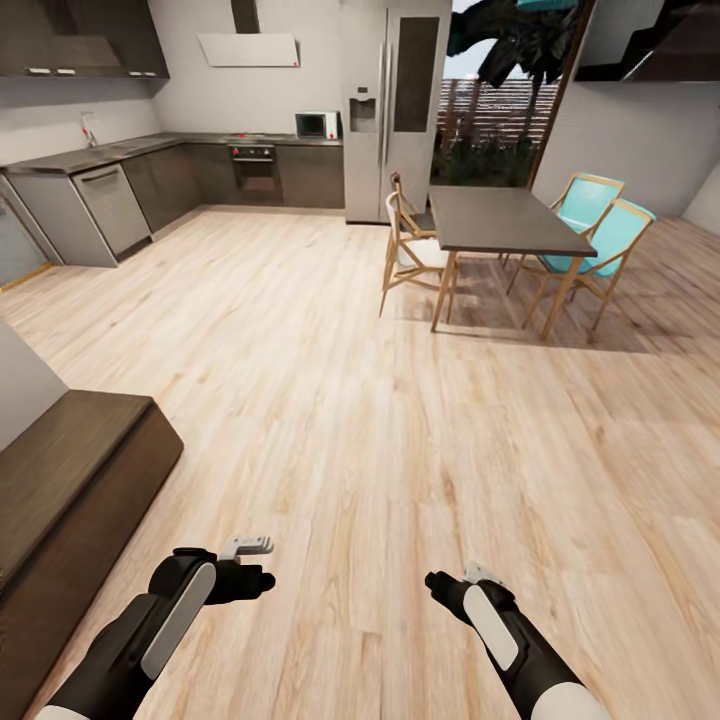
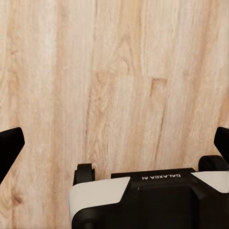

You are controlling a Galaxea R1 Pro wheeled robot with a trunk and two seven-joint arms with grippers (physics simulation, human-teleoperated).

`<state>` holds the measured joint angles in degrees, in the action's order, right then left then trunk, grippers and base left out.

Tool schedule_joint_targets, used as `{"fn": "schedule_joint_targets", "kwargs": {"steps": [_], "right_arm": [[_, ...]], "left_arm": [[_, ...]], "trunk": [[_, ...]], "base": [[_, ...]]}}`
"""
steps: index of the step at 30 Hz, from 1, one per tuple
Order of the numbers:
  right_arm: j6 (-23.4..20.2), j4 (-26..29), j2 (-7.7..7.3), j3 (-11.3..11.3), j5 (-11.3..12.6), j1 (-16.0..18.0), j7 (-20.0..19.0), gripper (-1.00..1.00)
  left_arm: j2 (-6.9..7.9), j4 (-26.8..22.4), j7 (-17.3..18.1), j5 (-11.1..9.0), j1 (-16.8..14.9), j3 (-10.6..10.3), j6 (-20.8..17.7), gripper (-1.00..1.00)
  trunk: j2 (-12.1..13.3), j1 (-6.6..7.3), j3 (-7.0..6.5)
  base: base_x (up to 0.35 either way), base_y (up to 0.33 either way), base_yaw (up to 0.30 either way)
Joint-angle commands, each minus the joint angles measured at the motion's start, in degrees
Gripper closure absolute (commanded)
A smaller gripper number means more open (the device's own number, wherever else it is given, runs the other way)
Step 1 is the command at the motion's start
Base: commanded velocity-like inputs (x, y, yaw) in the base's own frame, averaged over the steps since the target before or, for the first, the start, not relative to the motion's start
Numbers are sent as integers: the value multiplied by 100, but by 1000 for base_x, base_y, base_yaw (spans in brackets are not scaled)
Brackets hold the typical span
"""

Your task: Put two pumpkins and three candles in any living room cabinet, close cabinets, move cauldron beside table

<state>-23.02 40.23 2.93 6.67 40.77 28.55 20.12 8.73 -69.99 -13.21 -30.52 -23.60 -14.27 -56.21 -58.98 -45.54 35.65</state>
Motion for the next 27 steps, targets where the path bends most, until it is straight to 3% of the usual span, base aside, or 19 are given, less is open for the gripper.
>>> {"fn": "schedule_joint_targets", "kwargs": {"steps": [1, 27], "right_arm": [[-9, 11, -3, 19, 54, 2, 53, -100], [96, 11, -3, 19, 72, -54, 42, -100]], "left_arm": [[6, -6, -59, -59, -4, -15, -12, -100], [-11, -5, -59, -60, -4, -23, -13, -100]], "trunk": [[-4, -1, -4], [-4, -1, -248]], "base": [[0, 0, 71], [11, 0, 71]]}}
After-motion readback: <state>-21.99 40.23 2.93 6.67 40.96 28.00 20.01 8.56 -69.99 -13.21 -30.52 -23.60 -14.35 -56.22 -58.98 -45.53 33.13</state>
